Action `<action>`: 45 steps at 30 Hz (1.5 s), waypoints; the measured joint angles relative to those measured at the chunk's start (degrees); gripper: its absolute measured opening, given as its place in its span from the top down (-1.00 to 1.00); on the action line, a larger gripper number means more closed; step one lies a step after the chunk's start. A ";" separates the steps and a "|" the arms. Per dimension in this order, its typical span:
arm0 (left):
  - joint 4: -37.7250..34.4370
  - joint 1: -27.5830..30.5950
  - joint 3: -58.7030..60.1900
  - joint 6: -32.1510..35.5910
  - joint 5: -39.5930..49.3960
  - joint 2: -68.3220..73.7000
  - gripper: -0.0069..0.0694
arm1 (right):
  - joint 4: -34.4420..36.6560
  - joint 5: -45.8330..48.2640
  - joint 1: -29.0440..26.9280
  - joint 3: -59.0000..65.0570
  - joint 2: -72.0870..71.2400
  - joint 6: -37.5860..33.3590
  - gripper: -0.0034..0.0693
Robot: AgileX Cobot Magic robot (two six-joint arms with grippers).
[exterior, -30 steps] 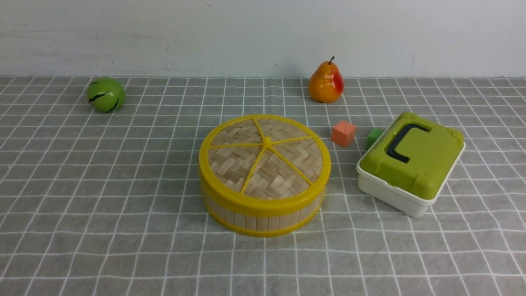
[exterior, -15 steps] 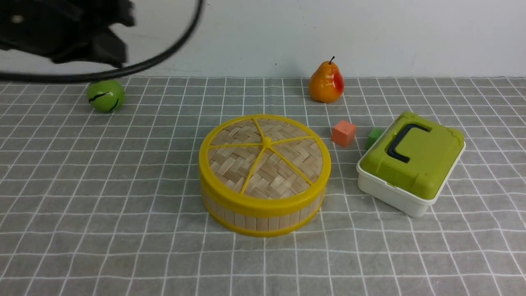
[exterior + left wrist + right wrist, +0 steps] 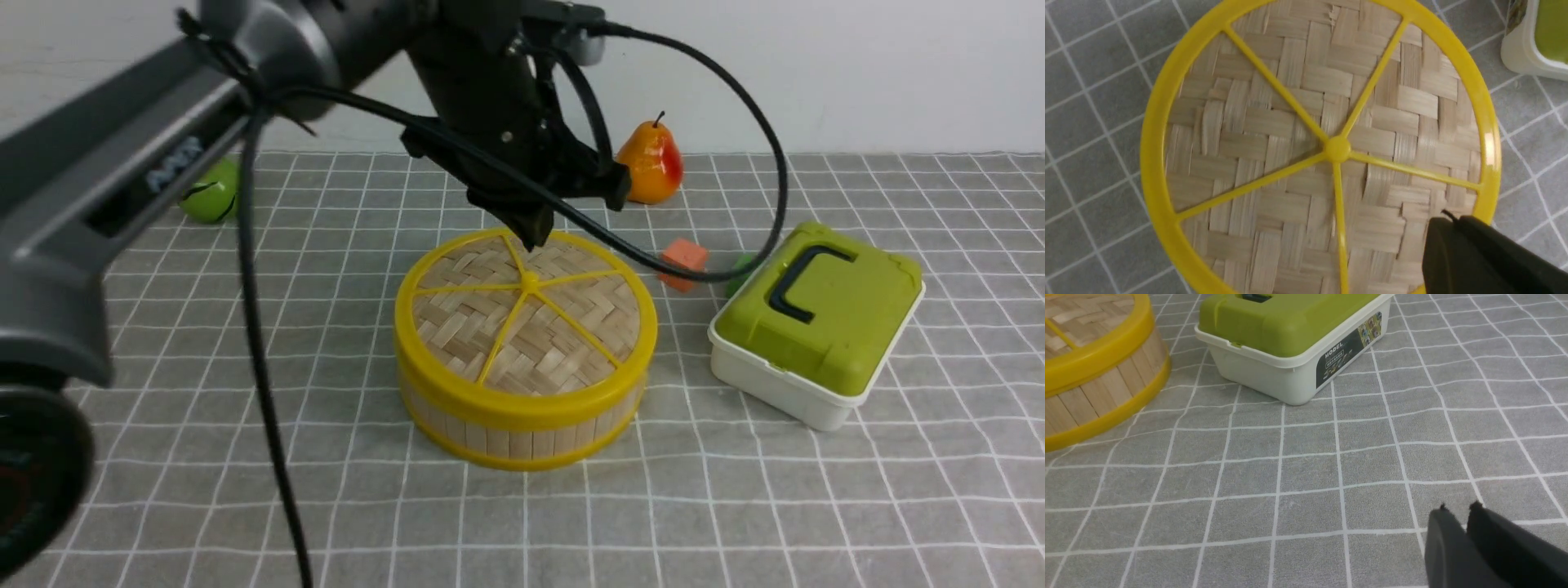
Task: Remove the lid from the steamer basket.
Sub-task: Use the left arm to lift the lid of the steamer
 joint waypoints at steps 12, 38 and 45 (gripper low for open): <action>6.71 -0.14 -2.10 1.48 -2.66 8.27 0.14 | 0.00 0.00 0.00 0.00 0.00 0.00 0.74; 10.14 -0.43 -2.77 -6.10 -3.82 11.43 0.53 | 0.00 0.00 0.02 0.00 0.00 0.00 0.67; 10.21 -0.36 -2.77 -8.53 -3.72 10.77 0.53 | 0.00 0.00 0.02 0.00 0.00 0.00 0.64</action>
